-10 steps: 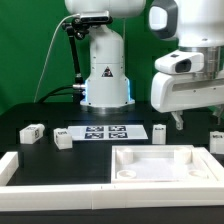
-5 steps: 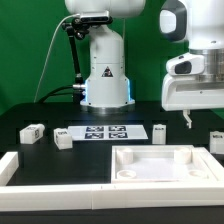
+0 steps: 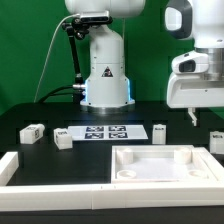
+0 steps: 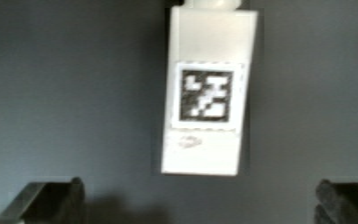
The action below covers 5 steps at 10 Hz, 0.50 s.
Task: Assemble one leg
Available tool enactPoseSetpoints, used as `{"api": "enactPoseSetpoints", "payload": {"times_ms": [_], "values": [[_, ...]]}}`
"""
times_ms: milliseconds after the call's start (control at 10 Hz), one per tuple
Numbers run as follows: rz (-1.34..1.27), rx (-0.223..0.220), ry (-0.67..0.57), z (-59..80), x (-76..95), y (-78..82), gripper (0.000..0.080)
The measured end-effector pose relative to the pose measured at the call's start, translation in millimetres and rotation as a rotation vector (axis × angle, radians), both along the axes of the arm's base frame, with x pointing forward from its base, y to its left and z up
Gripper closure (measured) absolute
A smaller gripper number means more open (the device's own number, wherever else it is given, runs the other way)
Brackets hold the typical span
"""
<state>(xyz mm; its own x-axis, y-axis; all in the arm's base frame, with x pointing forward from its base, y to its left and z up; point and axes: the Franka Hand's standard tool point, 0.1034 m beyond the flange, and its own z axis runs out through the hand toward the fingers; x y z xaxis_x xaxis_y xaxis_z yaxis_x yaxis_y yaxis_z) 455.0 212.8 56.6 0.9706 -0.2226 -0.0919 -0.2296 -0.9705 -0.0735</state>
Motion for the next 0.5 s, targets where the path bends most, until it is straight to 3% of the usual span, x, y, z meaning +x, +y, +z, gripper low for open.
{"api": "enactPoseSetpoints", "payload": {"times_ms": [300, 400, 500], "values": [[0.045, 0.017, 0.263, 0.2, -3.7, -11.8, 0.0151], [0.049, 0.019, 0.294, -1.1, -1.3, -8.4, 0.0151], [0.055, 0.018, 0.397, -2.3, -9.9, -5.5, 0.0151]]}}
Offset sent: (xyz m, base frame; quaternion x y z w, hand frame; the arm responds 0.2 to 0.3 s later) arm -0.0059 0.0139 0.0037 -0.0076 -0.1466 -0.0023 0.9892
